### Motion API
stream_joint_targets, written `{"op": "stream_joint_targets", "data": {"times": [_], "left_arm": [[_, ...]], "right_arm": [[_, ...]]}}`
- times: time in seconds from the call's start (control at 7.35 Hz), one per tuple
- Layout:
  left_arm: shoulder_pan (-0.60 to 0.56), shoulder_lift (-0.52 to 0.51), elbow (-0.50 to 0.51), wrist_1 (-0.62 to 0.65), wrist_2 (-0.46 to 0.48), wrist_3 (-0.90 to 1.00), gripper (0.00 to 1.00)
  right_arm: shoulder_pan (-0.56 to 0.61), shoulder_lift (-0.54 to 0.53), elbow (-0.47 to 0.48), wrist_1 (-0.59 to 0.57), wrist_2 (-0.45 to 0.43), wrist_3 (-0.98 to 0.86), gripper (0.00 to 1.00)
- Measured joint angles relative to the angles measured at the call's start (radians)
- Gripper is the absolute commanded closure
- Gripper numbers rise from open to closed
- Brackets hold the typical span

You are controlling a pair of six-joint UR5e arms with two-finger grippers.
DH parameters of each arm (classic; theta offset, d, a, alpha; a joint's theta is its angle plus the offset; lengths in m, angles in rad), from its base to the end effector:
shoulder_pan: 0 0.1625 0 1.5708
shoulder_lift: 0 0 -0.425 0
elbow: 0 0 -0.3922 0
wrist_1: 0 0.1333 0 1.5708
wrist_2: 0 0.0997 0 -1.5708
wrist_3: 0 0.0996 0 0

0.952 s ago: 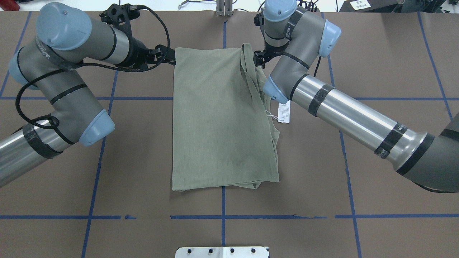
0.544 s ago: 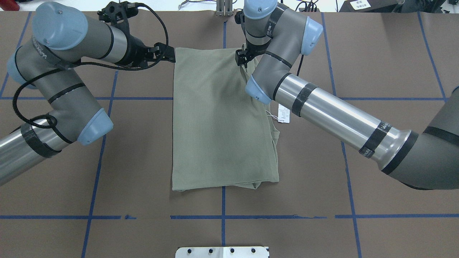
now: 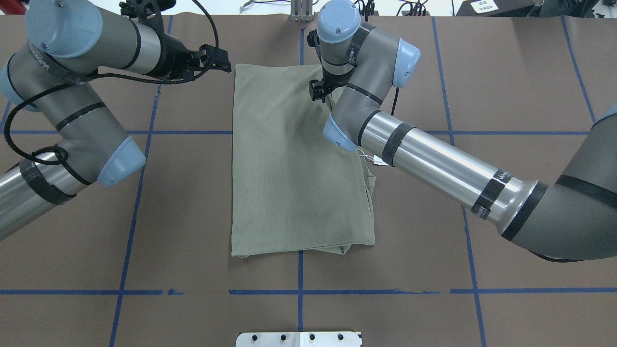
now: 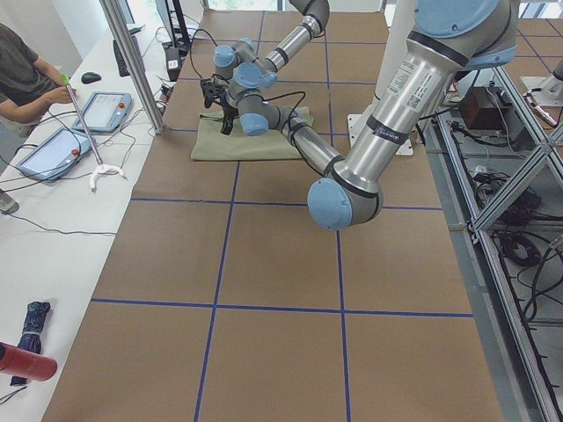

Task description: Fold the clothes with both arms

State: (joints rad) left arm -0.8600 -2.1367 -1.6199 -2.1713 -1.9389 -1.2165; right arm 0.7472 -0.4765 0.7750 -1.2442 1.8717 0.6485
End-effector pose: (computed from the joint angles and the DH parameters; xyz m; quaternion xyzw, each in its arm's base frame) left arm 0.3633 -0.5714 0.2338 0.1969 0.5468 -0.1007 0.8076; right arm -0.5817 -0.6803 0.2609 0.1296 -0.3098 -0.1282 0.9332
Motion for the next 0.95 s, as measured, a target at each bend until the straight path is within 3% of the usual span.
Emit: {"op": "stream_joint_targets", "data": {"times": [0.95], "left_arm": [[-0.002, 0.0, 0.0, -0.002, 0.0, 0.0, 0.0]], "right_arm": [[0.009, -0.004, -0.034, 0.001, 0.001, -0.006, 0.0]]}}
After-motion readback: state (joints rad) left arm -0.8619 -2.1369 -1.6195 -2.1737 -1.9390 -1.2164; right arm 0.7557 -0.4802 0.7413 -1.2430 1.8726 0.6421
